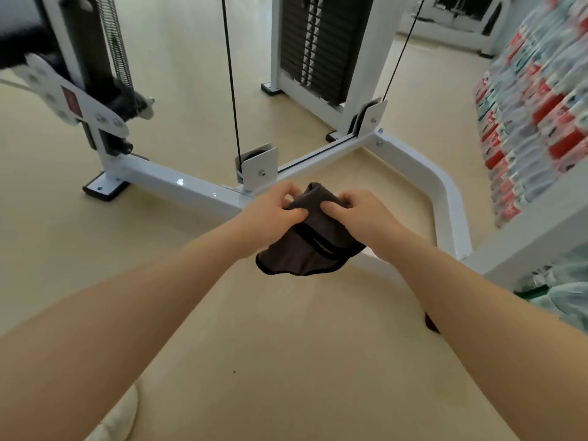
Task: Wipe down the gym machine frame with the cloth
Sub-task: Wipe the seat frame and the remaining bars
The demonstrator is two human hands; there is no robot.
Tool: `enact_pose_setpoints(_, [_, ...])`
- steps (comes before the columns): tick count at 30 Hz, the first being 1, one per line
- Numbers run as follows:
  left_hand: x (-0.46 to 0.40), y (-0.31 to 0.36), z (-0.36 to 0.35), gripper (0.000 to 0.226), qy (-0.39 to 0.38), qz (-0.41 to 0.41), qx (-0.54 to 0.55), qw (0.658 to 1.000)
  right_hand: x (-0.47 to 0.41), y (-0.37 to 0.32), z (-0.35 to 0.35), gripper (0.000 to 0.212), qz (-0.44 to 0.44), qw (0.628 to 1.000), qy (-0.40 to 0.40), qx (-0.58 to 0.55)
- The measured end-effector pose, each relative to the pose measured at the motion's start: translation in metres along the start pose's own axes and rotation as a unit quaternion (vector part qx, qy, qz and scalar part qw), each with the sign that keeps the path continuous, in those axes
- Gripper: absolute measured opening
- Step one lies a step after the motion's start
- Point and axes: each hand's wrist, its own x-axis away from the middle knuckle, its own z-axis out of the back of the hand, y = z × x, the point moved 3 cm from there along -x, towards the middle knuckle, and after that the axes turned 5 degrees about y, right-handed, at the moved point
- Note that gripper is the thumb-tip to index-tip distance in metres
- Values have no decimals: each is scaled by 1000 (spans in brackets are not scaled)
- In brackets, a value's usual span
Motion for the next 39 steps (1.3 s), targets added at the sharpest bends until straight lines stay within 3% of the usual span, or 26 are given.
enact_pose_setpoints(4, [16,45,-3,15,58,14,-32,998,16,-16,40,15,-18,992,-105,-67])
enact_pose_setpoints(7, [24,75,-6,16,72,7,-43,996,25,-25,67,25,-1,984,-172,-43])
enact_pose_setpoints(12, [38,111,-8,12,111,7,-46,993,24,-46,98,16,69,989,-128,26])
enact_pose_setpoints(16, [34,141,5,5,128,22,-84,988,24,-71,116,20,82,992,-75,54])
enact_pose_setpoints(20, [29,175,25,20,105,20,-121,987,27,-103,132,21,92,995,-4,42])
enact_pose_setpoints(25, [28,224,56,16,81,23,-184,979,32,-150,156,26,74,996,11,44])
enact_pose_setpoints(32, [34,292,88,8,35,54,-202,977,46,-202,207,18,0,1000,-18,-19])
enact_pose_setpoints(36, [36,332,90,9,0,69,-195,978,50,-219,243,21,-39,998,27,-48])
enact_pose_setpoints(39, [34,362,94,9,-11,64,-194,979,53,-235,264,17,-56,995,18,-84])
